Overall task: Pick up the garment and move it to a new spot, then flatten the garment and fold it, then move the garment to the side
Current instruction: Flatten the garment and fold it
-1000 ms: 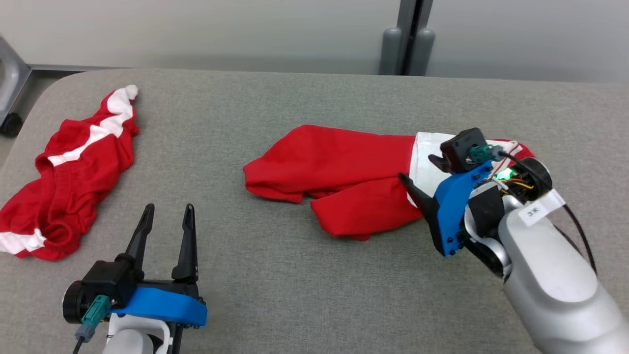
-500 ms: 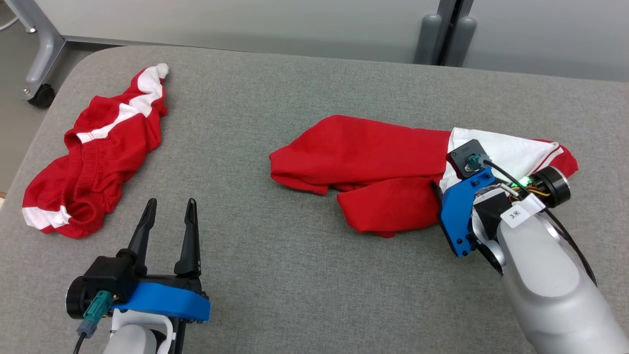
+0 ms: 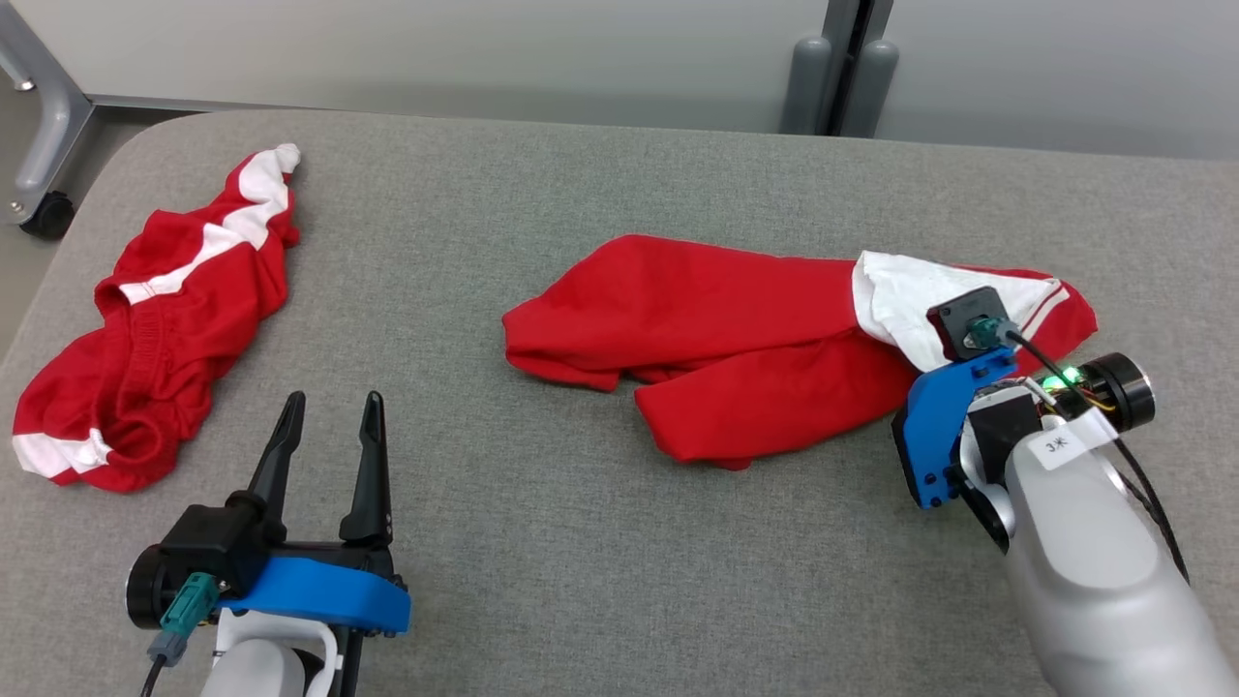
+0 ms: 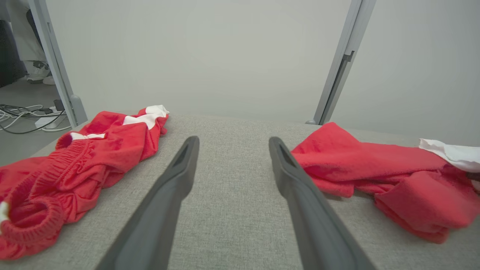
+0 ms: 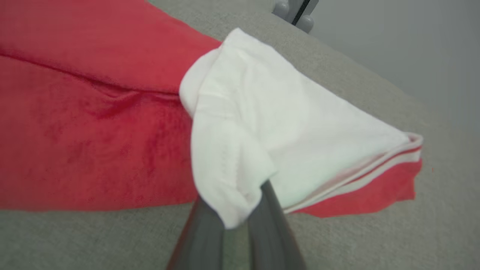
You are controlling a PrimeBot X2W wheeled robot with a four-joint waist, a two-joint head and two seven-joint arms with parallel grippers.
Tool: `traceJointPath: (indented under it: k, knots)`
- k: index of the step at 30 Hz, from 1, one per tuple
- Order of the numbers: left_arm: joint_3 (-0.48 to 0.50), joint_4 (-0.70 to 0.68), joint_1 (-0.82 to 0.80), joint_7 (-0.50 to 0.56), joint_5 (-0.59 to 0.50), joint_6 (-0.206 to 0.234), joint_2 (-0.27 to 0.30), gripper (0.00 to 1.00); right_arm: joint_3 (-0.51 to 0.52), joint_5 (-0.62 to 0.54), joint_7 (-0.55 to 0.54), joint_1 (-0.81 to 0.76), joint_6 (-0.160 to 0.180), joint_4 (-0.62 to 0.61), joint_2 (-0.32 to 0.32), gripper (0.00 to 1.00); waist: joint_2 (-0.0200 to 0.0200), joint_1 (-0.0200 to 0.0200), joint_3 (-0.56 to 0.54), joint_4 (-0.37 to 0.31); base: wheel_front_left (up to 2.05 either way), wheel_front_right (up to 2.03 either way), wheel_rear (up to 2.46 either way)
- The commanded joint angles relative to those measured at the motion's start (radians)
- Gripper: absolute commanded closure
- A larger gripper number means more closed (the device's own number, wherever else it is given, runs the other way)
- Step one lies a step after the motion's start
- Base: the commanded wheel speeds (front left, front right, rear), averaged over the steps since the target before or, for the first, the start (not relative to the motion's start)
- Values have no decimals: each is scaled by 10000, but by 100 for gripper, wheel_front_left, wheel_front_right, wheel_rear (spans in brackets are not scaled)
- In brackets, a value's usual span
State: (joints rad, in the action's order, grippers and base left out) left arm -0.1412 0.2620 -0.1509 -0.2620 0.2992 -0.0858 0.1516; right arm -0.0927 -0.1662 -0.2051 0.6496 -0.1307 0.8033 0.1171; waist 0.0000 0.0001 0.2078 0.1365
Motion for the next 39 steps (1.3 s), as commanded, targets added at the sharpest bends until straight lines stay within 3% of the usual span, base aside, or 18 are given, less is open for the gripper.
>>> traceJointPath:
  k: [1,8,10,12,13,14,16,19,22,27,33,36,39]
  knots:
    - [24,15,-93,-44,-10,-13,8,0,91,55,152,13,1,11,-58,100,0,-1,-28,-30,0,0,0]
    - [118,76,233,-44,-1,-3,73,0,2017,1607,2163,-1465,1,-886,-565,100,0,-1,-422,-338,0,0,0]
    - [126,85,303,-44,11,-3,86,0,2530,2353,2612,-2217,1,-1353,-632,100,0,-1,-547,-455,0,0,0]
    - [153,80,379,-44,29,8,141,0,2428,3468,2920,-2938,-2,-1694,-669,100,0,-1,-639,-608,0,0,0]
    - [144,89,408,-44,37,-5,171,0,2355,3993,3060,-3342,-2,-1859,-673,72,0,-1,-687,-677,0,0,0]
    - [157,94,440,-44,45,-4,210,0,2236,4437,3173,-3751,-2,-2015,-670,68,0,-1,-740,-773,0,0,0]
    - [162,69,480,-42,51,29,223,0,2003,5137,3283,-4422,-1,-2321,-647,0,0,-1,-827,-955,0,0,0]
    - [170,66,611,-39,69,53,280,0,1747,5546,2994,-5256,-1,-2742,-654,0,0,-1,-971,-1219,0,0,0]
    - [159,57,631,-38,91,57,291,0,1905,5255,2226,-5959,-1,-3286,-651,0,0,-1,-1076,-1414,0,0,0]
    - [152,60,760,-36,165,101,298,0,2455,4842,1188,-6396,-2,-5611,-664,0,0,-1,-1185,-1645,0,0,0]
    - [65,65,698,-35,180,92,249,0,2405,3655,-1732,-5890,-1,-8451,-660,0,0,-1,-1143,-1632,0,0,0]
    - [7,62,532,-37,185,53,250,0,2035,2683,-3218,-5106,-2,-8743,-662,0,0,-1,-999,-1506,0,0,0]
    - [3,22,370,-38,171,58,259,0,1611,2097,-4112,-4325,-1,-8091,-622,0,0,-1,-794,-1326,0,0,0]
